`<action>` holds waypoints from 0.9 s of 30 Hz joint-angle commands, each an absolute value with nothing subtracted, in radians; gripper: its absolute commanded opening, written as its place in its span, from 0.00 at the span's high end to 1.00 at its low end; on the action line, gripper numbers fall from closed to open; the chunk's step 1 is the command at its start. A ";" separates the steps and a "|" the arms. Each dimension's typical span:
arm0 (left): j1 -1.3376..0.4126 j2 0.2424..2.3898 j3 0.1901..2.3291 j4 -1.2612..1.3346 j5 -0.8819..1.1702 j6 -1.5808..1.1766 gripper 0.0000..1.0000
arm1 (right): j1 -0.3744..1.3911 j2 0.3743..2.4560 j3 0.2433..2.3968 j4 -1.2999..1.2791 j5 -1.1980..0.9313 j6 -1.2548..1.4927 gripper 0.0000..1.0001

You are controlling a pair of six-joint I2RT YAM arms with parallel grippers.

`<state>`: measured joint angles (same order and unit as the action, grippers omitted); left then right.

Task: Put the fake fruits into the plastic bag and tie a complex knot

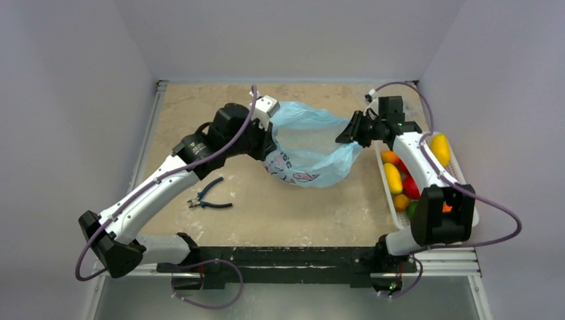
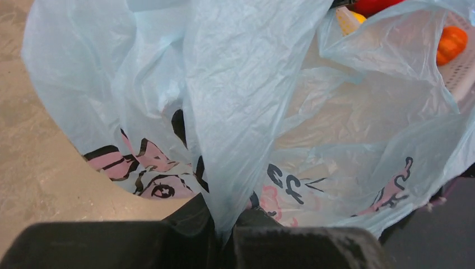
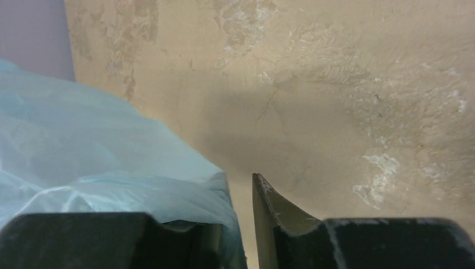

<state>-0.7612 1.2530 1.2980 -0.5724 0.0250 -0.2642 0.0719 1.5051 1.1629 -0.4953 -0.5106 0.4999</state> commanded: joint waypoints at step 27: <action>-0.671 1.371 1.356 -0.854 0.337 -0.140 1.00 | -0.362 1.400 1.559 -1.268 -0.494 -0.677 0.16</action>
<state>-0.6697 1.4048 1.3571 -0.8829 0.3504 -0.1600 -0.2668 1.3521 1.5253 -1.1095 -0.6430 -0.5274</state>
